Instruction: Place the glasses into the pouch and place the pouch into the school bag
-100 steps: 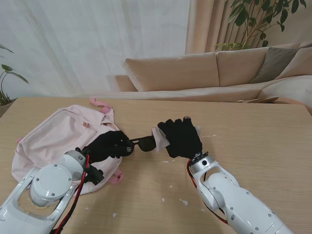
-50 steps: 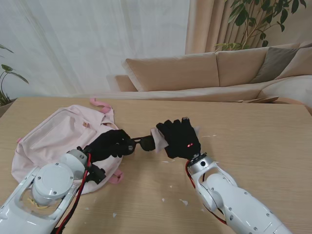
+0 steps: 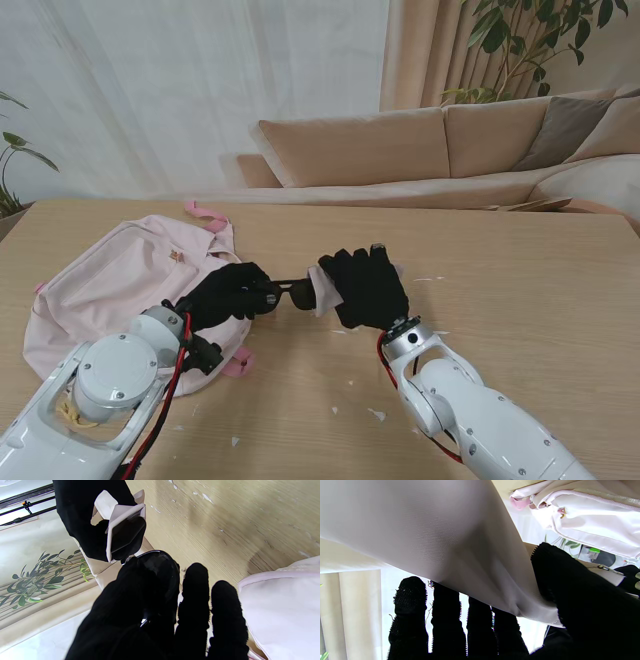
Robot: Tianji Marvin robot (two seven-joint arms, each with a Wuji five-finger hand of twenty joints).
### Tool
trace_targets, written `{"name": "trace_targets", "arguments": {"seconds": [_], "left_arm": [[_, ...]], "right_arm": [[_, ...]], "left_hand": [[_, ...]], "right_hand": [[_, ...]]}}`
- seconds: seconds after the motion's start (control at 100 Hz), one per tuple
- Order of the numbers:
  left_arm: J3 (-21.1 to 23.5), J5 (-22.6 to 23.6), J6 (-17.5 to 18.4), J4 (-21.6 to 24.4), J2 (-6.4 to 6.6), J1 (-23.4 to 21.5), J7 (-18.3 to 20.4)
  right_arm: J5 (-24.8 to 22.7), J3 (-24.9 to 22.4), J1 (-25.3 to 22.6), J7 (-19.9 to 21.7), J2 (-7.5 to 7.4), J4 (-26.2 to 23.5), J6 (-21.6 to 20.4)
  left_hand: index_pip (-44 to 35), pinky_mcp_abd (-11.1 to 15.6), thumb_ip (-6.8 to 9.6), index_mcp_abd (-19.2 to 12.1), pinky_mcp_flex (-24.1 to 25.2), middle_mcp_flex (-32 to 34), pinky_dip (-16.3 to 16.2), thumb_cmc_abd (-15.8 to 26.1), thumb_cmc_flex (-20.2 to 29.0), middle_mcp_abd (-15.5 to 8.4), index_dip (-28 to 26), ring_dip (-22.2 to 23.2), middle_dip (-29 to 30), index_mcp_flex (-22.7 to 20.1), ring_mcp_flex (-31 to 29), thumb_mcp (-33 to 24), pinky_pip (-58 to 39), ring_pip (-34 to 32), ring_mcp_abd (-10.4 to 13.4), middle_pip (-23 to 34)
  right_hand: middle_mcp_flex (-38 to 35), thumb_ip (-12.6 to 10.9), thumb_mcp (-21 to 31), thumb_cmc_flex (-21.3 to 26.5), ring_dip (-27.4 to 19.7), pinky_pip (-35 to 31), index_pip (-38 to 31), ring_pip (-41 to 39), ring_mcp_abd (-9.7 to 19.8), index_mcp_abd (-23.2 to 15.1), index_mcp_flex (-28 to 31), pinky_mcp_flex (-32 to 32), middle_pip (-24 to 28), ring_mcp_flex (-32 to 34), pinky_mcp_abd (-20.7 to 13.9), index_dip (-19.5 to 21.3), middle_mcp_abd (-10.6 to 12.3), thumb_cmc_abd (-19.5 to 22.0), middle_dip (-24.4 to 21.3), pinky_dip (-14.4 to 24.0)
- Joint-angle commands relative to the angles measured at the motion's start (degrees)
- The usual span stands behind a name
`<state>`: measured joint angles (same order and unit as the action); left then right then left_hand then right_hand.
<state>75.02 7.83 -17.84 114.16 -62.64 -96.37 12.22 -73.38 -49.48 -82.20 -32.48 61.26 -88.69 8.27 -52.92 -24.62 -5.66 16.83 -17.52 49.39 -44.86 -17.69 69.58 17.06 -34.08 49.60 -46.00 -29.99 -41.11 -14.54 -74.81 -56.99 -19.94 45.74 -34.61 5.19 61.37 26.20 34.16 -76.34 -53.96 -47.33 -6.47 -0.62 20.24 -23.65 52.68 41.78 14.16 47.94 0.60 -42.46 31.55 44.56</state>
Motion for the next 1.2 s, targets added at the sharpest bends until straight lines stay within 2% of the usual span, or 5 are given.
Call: {"name": "trace_targets", "arguments": {"seconds": [0.0, 0.48, 1.19], "left_arm": [[-0.2, -0.3, 0.3, 0.2, -0.59, -0.1, 0.6], [-0.7, -1.4, 2.4, -0.3, -1.12, 0.0, -1.4], [-3.1, 0.0, 1.6, -0.6, -1.25, 1.3, -2.3]], "right_arm": [[0.1, 0.4, -0.2, 0.9, 0.33, -0.4, 0.0], [2.2, 1.3, 0.1, 1.6, 0.88, -0.3, -0.1], [3.4, 4.1, 2.3, 0.7, 1.56, -0.3, -0.1]], "left_hand": [[-7.2, -1.3, 0.81, -4.1, -0.4, 3.5, -1.5, 4.8, 4.4, -0.9, -1.4, 0.6, 0.2, 0.2, -1.4, -5.9, -2.0, -1.6, -0.5, 3.1], [-7.8, -1.4, 0.89, -4.7, -0.5, 3.7, -1.5, 4.7, 4.4, -1.9, -3.0, 0.7, -0.1, 0.3, -1.5, -6.9, -2.0, -1.6, -0.6, 3.7], [-7.2, -1.4, 0.83, -4.7, -0.4, 3.7, -1.4, 4.6, 4.4, -1.6, -3.7, 0.7, -0.2, 0.3, -1.5, -6.8, -1.9, -1.4, -0.5, 3.4]], "right_hand": [[-0.8, -0.3, 0.5, -0.8, 1.1, -1.2, -0.7, -1.1, 0.8, -0.6, 0.5, -0.3, 0.5, 0.5, -0.7, 0.3, 0.2, 1.2, 0.4, 0.9], [0.4, -0.6, -3.3, -4.8, 1.3, -1.4, 1.4, -1.0, 0.0, 1.6, -0.1, 0.1, -0.2, -0.1, -0.3, -0.4, -1.2, 3.9, 0.3, 1.3], [0.6, -1.1, -3.8, -4.7, 1.5, -1.5, 2.0, -1.0, 0.0, 1.7, 0.1, 0.0, -0.4, -0.3, -0.1, -0.4, -1.3, 4.4, 0.2, 1.5]]}}
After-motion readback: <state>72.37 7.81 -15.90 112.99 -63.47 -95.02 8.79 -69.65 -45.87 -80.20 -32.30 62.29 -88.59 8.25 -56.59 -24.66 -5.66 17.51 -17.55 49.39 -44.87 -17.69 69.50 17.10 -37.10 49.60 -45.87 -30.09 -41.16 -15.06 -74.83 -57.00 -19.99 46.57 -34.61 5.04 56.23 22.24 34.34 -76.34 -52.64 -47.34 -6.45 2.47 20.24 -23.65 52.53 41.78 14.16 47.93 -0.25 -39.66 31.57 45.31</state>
